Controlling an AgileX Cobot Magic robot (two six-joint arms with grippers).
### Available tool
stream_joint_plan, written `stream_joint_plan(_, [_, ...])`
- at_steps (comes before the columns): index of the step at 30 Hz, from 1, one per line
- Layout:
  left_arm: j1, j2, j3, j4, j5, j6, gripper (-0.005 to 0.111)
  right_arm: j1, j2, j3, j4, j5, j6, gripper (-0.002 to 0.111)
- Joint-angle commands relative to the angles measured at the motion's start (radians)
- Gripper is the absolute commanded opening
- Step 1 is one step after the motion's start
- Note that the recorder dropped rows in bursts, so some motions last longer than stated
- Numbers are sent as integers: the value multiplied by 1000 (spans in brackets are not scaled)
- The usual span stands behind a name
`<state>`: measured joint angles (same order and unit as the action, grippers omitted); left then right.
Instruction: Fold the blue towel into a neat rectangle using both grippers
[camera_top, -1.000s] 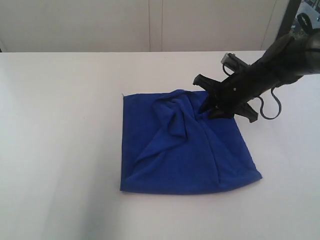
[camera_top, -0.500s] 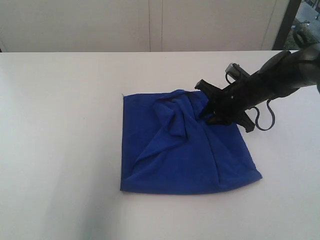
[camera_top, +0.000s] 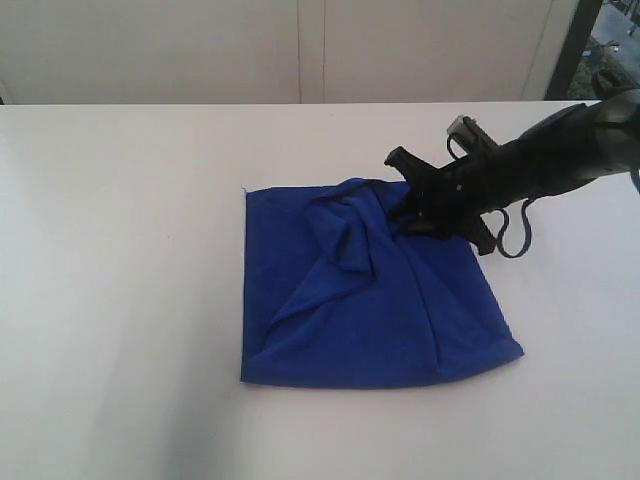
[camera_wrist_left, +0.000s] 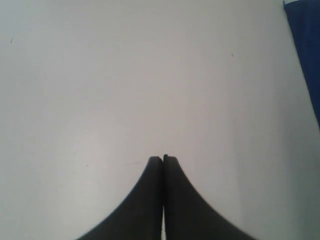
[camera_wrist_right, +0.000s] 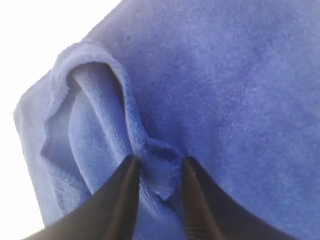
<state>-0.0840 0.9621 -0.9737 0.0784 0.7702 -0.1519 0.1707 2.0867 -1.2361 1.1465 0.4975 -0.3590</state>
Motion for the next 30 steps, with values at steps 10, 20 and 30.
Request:
stream_joint_plan(10, [1,-8,0,0,6,-6,0,-3,-21,0,119,-24,-142,29])
stream_joint_plan(20, [1,-8,0,0,6,-6,0,32,-30,1,247,112,-381,29])
stream_joint_plan(30, [1,-8,0,0,6,-6,0,37,-37,1,209,48,-381,29])
